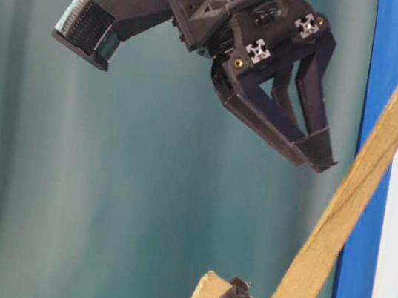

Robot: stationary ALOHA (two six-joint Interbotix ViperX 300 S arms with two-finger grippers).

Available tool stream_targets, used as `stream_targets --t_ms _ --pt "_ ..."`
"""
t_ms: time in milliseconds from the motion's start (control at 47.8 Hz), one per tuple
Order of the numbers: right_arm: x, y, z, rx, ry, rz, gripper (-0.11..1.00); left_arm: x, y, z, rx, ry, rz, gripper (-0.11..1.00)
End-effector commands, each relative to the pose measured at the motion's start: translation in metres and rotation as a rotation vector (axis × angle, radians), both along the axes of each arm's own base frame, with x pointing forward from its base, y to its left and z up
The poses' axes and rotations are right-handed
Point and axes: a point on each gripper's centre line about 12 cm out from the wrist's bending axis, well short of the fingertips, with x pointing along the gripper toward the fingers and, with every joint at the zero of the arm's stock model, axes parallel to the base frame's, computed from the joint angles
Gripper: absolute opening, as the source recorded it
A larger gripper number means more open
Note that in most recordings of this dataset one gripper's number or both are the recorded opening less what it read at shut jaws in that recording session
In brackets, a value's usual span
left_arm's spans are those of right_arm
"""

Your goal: Hit the mark with a hammer.

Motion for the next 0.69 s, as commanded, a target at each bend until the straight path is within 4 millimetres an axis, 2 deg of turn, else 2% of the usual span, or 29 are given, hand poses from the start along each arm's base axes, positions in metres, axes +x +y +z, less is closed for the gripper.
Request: stream_targets --t_ms 0,335,670 --pt "0.005 0.002 0.022 -0.021 -0.07 0.007 0.91 0.007 0.003 0.016 -0.091 -0.042 0.039 0.49" --pt "0.01 0.003 0.032 -0.067 -0.1 0.025 0.91 0.007 0.011 0.001 -0.668 0.077 0.299 0.49" --pt "0.01 0.008 0.031 -0.082 -0.095 0.047 0.91 0.006 0.014 -0.001 -0.957 0.055 0.434 0.49"
